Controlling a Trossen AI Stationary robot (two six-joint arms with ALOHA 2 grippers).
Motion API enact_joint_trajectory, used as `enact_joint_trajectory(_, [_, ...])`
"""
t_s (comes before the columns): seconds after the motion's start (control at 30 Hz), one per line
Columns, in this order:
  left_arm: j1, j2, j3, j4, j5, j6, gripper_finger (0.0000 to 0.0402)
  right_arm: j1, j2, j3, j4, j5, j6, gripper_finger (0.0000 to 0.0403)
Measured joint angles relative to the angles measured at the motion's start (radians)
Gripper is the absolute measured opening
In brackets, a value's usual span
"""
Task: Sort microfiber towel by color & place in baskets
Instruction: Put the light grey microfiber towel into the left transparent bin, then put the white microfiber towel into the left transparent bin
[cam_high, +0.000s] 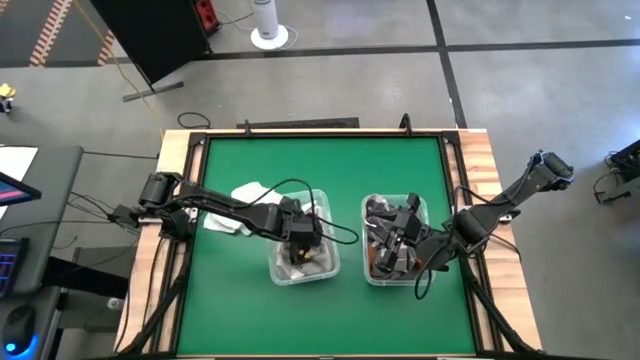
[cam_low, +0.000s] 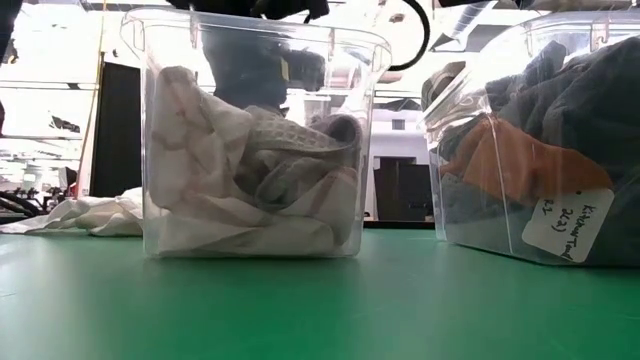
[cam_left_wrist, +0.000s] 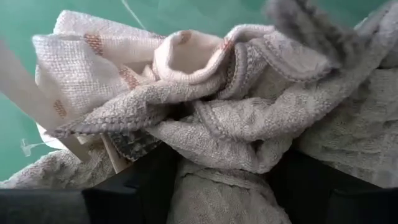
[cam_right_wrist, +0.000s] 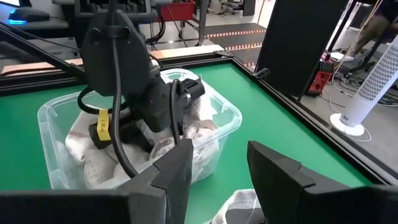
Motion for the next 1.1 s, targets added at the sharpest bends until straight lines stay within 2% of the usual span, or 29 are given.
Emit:
enact_joint_trajectory(0.17, [-0.002,-0.078,0.083,-0.106,0.033,0.006,0.0231,0.000,0.000,0.000,0.000,0.000,0.000,0.0185])
enact_joint_trajectory(0.3, [-0.004,-0.198,0.128,-0.082,0.030,0.032,0.0231,0.000,0.000,0.000,0.000,0.000,0.000,0.0185])
enact_joint_trajectory(0.5, [-0.003,-0.364,0.130,-0.107,-0.035,0.045,0.0231,0.000,0.000,0.000,-0.003,-0.001,0.001,0.0185])
enact_joint_trajectory(0.6, [-0.003,-0.442,0.125,-0.223,-0.108,0.013,0.0231,0.005,0.000,0.000,-0.004,-0.002,0.001,0.0185])
enact_joint_trajectory(0.73, [-0.003,-0.514,0.122,-0.500,-0.256,-0.091,0.0231,0.016,0.000,0.000,-0.003,-0.002,0.002,0.0185])
enact_joint_trajectory(0.8, [-0.002,-0.543,0.122,-0.614,-0.287,-0.172,0.0231,0.021,0.000,0.000,-0.003,-0.002,0.002,0.0185])
enact_joint_trajectory(0.93, [-0.034,-0.601,0.057,-0.651,-0.250,-0.286,0.0231,0.019,0.000,0.000,0.001,-0.002,0.002,0.0185])
enact_joint_trajectory(1.1, [-0.080,-0.646,-0.122,-0.646,-0.262,-0.398,0.0231,0.019,0.000,0.000,0.003,-0.002,0.002,0.0185])
